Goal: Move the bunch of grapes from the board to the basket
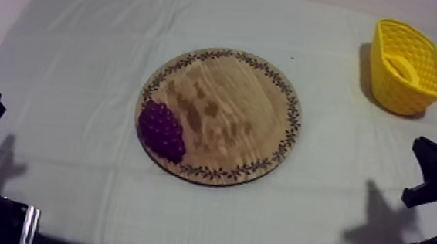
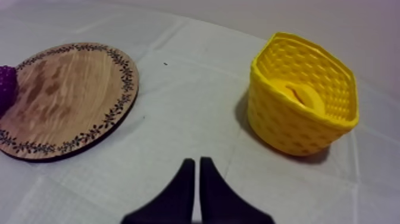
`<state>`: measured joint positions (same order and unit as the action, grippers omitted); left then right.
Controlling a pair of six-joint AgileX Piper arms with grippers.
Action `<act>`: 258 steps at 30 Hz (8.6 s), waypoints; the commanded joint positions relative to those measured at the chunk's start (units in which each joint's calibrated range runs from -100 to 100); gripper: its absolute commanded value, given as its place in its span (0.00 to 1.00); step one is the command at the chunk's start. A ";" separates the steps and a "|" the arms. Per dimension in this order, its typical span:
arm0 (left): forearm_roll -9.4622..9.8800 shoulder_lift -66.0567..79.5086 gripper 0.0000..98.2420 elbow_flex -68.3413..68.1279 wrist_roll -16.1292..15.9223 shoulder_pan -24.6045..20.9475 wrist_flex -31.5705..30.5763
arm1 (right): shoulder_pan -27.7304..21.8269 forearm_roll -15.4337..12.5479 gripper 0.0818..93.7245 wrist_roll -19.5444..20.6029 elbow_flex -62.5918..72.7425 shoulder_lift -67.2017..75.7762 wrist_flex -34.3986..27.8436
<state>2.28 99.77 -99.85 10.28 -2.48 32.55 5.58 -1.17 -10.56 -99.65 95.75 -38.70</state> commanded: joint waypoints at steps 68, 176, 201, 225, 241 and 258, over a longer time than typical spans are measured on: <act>-0.01 -0.03 0.00 -0.04 0.00 -0.01 0.03 | 1.24 4.57 0.00 1.93 6.24 -4.06 -0.12; -0.01 -0.03 0.00 -0.04 0.00 -0.01 0.03 | 32.81 -4.25 0.99 17.40 113.07 -134.71 -33.33; -0.01 -0.03 0.00 -0.04 0.00 -0.01 0.03 | 34.46 -0.31 0.52 18.65 118.15 -143.15 -31.55; -0.01 -0.03 0.00 -0.04 0.00 -0.01 0.03 | 25.60 2.84 0.39 16.07 94.18 -104.15 -36.69; -0.01 -0.03 0.00 -0.04 0.00 -0.01 0.03 | 2.58 3.08 0.39 12.40 90.93 -94.00 -40.55; -0.01 -0.03 0.00 -0.04 0.00 -0.01 0.03 | -10.59 5.75 0.41 11.94 98.57 -109.45 -37.22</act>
<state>2.28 99.77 -99.85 10.28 -2.48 32.55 -3.96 4.48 1.34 -1.75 -12.05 -75.78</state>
